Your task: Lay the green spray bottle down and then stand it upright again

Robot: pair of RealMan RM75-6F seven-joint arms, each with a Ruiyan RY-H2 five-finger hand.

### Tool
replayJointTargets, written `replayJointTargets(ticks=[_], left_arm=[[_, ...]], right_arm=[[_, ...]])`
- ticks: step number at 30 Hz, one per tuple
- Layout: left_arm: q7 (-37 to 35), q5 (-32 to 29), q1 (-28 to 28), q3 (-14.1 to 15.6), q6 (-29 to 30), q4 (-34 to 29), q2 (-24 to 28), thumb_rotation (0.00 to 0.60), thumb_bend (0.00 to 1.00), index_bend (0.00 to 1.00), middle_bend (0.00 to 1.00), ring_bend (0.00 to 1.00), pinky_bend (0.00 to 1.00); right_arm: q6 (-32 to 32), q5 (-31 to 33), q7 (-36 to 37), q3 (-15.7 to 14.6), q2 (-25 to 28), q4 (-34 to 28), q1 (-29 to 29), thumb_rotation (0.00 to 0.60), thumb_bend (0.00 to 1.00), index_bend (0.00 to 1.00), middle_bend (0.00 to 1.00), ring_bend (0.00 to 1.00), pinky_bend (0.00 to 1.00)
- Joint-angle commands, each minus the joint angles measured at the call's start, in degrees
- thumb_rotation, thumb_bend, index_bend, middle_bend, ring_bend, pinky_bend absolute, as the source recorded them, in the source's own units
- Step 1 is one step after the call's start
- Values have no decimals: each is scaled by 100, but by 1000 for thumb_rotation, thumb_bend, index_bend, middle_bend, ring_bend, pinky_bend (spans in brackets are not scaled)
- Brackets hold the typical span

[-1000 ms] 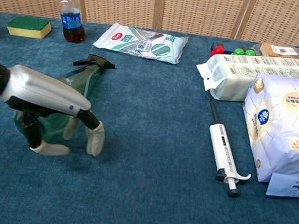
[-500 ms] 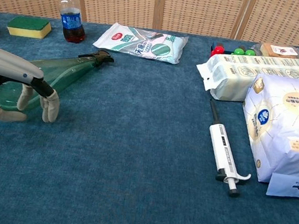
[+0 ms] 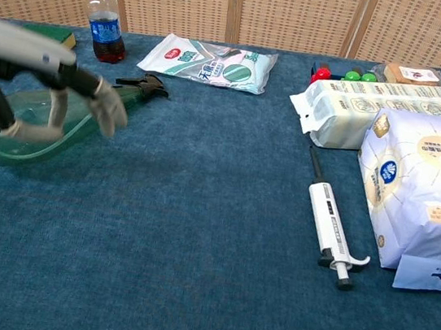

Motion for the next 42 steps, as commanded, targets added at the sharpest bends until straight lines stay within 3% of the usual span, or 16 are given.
replayJointTargets(ticks=[1,6,9,14,18,23,31,42], left_arm=[[-175,21,180,-247,531,-137,276,574,565,160,242,181,389],[-65,-542,250,-400,584,-220,521,524,559,153,235,179,406],[-82,-910,252,-431,430,-224,636,451,535,144,229,179,417],[-368,-1393,263,-485,109,-119,755,291,389,129,220,178,421],[-682,-1828,276,-574,-154,139,802,227,321,117,211,169,421],[-602,-2347,190,-590,-409,512,748,194,302,109,203,156,424],[416,-3569,-370,-178,-678,849,613,188,295,80,185,132,429],[2684,-5522,-1494,734,266,798,29,197,301,93,186,132,433]], right_arm=[[1,-5,56,-11,-18,46,-13,600,377,314,297,93,180],[10,-17,175,-14,-46,143,-27,600,377,314,296,93,180],[-13,-22,223,-16,-57,191,-20,600,376,314,297,93,180],[-61,-24,246,-12,-75,229,8,600,376,314,297,93,181],[-88,-31,227,-1,-93,228,36,600,377,315,297,93,180],[-118,-42,206,3,-120,228,63,600,376,314,297,93,180],[-157,-76,208,3,-159,247,106,600,377,314,297,93,180],[-145,-89,259,-4,-156,273,102,600,377,314,297,93,180]])
